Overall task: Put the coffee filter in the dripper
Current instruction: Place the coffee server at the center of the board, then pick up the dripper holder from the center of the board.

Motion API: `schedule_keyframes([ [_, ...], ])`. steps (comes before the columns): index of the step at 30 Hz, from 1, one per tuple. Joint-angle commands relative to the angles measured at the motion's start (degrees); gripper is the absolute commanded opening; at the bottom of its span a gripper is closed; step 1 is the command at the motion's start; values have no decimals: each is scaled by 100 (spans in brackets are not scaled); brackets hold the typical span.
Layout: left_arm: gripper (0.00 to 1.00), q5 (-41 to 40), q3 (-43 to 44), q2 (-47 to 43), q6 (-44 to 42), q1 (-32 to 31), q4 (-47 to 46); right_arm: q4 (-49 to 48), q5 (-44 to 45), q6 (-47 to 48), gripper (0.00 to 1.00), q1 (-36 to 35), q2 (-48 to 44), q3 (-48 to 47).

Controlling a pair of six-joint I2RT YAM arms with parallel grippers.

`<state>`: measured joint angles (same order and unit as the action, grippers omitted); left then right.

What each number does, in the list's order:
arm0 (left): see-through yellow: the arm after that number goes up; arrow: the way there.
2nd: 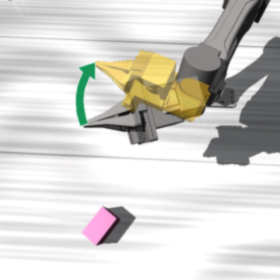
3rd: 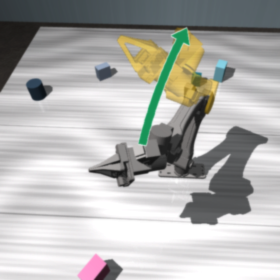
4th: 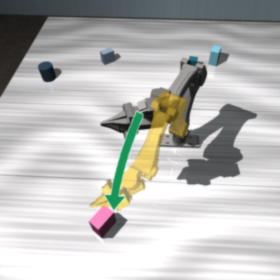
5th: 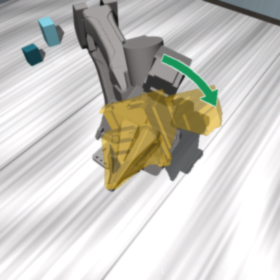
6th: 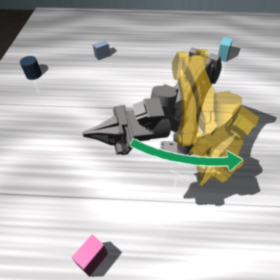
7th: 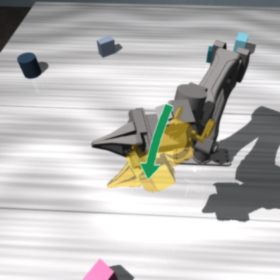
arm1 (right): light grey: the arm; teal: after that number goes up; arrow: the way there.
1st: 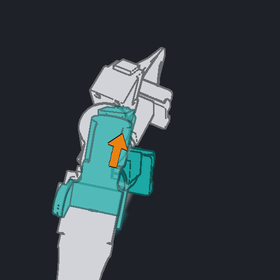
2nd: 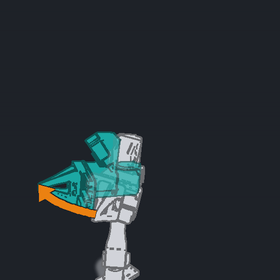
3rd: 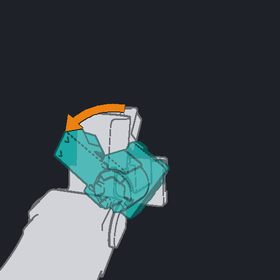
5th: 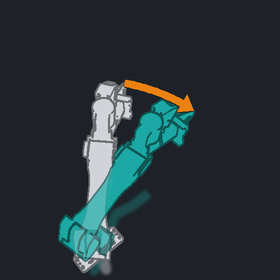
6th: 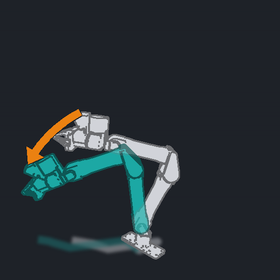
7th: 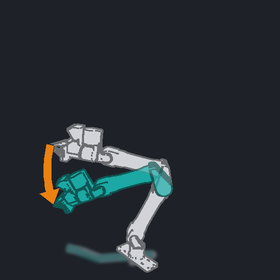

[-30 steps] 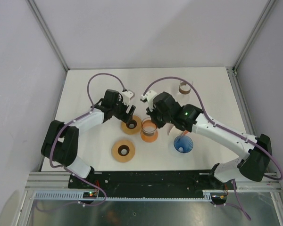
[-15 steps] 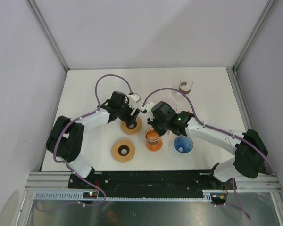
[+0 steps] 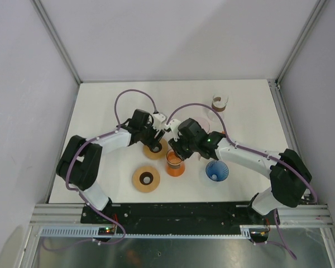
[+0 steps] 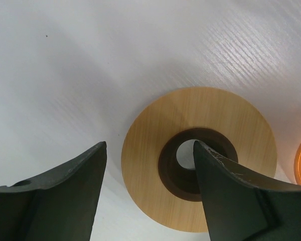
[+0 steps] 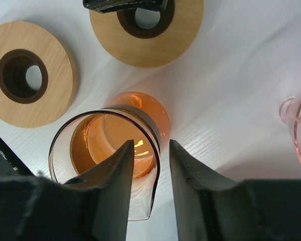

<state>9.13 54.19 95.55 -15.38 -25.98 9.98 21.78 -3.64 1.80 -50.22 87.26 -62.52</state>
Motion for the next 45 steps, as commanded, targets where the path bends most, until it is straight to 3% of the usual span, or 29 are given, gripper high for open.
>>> schedule_keyframes([
  [1, 74, -40, -43, -172, -246, -48, -75, -290, -124, 1, 43, 4, -31, 34],
  [9, 68, -205, 13, 150, -341, -52, -75, -258, -165, -11, 69, 5, -451, 35],
  [18, 61, -109, 22, 310, -425, -48, -75, -178, -41, -84, 77, 179, -1256, 36],
  [22, 48, -47, 6, 375, -435, -50, -74, -88, 14, -133, 77, 333, -1551, 34],
  [24, 37, 44, -22, 344, -445, -48, -75, -32, 79, -153, 77, 431, -1661, 37],
  [27, 10, 109, -26, 233, -437, -48, -72, 59, 156, -223, 77, 608, -1785, 36],
  [29, 3, 88, 9, 121, -393, -43, -74, 93, 184, -323, 77, 721, -1836, 36],
  [45, 0, -24, 526, -1072, 97, 14, 201, 191, 251, -553, 77, 976, -1991, 49],
])
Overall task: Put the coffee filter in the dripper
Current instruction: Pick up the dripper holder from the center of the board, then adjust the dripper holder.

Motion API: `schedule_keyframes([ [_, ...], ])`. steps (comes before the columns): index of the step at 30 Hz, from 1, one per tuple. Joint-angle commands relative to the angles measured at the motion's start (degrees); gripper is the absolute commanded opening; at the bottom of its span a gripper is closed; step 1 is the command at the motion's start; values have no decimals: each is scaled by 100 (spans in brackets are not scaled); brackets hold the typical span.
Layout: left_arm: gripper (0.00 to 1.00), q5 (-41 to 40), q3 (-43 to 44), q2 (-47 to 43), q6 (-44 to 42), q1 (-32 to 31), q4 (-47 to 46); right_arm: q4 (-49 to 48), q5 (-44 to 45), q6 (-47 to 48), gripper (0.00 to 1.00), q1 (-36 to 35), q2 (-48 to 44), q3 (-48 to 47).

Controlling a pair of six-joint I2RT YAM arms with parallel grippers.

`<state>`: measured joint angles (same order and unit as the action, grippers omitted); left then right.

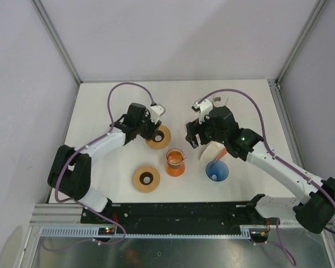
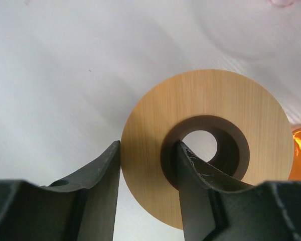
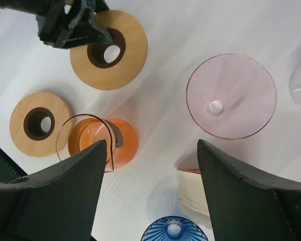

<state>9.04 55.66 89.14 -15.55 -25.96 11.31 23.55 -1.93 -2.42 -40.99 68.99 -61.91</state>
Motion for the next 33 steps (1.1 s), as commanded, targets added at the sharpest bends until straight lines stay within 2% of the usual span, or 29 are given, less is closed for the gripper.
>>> schedule_keyframes([
  [1, 0, 10, 430, -498, 110, 7, 162, 16, 89, -142, 77, 55, -165, -9],
  [9, 0, 315, 1408, -1040, -46, -124, 1518, 40, 164, -356, 77, 288, -197, 12],
  [16, 0, 77, 2005, -1180, -252, -1220, 2829, 213, 491, -684, 77, 571, -327, 17],
  [23, 0, -92, 1927, -1103, -132, -2147, 3035, 267, 516, -803, 77, 661, -498, 82],
  [30, 0, -16, 1844, -968, -170, -2242, 2945, 279, 490, -841, 77, 693, -625, 167],
  [33, 0, -110, 1870, -966, -188, -2243, 2868, 217, 198, -865, 78, 752, -621, 202],
])
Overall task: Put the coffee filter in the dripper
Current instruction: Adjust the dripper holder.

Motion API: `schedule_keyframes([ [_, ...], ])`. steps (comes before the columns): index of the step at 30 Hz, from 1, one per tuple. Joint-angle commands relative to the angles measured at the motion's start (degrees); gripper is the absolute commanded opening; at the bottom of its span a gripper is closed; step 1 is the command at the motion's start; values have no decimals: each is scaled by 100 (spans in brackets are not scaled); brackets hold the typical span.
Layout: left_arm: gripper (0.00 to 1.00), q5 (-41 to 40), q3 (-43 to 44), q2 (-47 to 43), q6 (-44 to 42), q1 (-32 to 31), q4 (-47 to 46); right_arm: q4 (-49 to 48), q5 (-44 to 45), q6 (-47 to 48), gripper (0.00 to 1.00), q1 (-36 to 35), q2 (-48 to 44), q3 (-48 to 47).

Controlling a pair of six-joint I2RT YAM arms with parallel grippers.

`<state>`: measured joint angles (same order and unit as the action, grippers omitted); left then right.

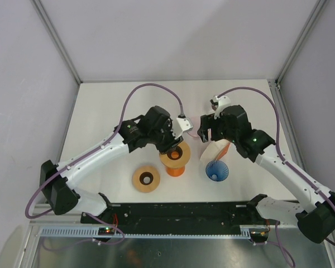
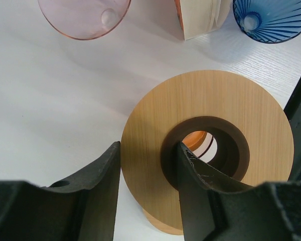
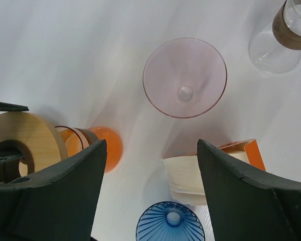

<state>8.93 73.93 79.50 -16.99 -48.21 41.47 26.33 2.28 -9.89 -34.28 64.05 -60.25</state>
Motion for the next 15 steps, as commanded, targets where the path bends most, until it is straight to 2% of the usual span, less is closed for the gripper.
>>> schedule_keyframes([
  [1, 0, -105, 47, -3, -64, -16, -166, -90, -481, -149, 78, 133, -106, 46],
  [4, 0, -121, -10, 87, -93, -14, -243, -213, -1103, -263, 78, 243, -27, 56],
  [10, 0, -309, -120, 235, -74, -13, -471, -336, -1275, -429, 78, 277, 165, 97],
  [15, 0, -483, -152, 114, -118, -8, -609, -623, -2173, -509, 79, 181, 354, 177],
])
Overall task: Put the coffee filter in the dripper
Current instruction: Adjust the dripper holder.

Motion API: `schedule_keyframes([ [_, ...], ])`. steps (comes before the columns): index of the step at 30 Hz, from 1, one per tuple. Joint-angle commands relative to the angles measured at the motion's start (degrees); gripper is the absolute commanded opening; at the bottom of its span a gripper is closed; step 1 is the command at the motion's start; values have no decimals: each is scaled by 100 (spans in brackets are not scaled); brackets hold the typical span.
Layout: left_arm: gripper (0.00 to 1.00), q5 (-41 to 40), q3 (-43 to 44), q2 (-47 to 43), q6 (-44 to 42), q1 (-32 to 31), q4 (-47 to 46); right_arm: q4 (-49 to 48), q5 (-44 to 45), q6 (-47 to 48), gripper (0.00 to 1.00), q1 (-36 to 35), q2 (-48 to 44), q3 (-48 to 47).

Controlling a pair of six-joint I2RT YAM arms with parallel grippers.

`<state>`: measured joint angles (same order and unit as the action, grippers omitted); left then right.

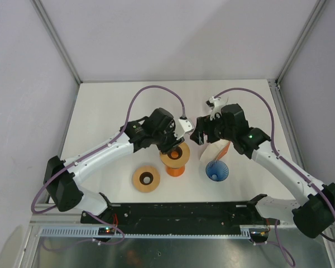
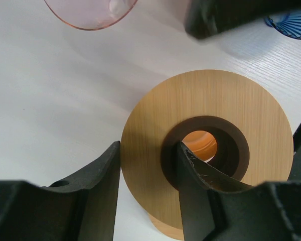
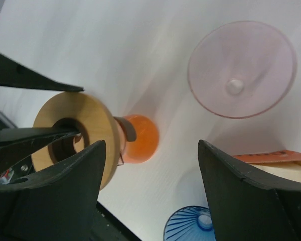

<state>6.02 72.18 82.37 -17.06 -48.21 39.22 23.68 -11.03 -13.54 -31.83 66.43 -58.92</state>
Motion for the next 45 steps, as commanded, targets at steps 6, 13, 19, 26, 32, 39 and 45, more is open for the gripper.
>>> schedule_keyframes([
  [6, 0, -278, -17, -339, -45, 30, -551, -455, -2517, -549, 79, 302, 613, 145],
  [13, 0, -281, 124, -527, 34, 110, -629, -1303, -3405, -1263, 75, 434, 584, 456],
  [19, 0, -167, 179, -643, 160, 229, -687, -2329, -4164, -2084, 58, 589, 670, 863],
  [26, 0, -86, 237, -693, 238, 327, -765, -3092, -4384, -2509, 31, 478, 705, 956],
  [32, 0, 213, 314, -719, 364, 398, -781, -3264, -4302, -2639, 32, 455, 942, 952],
  [39, 0, 436, 285, -694, 387, 399, -777, -3516, -4157, -2677, 39, 366, 1098, 956],
  [45, 0, 344, 256, -674, 358, 406, -776, -3474, -4002, -2559, 3, 363, 957, 953],
])
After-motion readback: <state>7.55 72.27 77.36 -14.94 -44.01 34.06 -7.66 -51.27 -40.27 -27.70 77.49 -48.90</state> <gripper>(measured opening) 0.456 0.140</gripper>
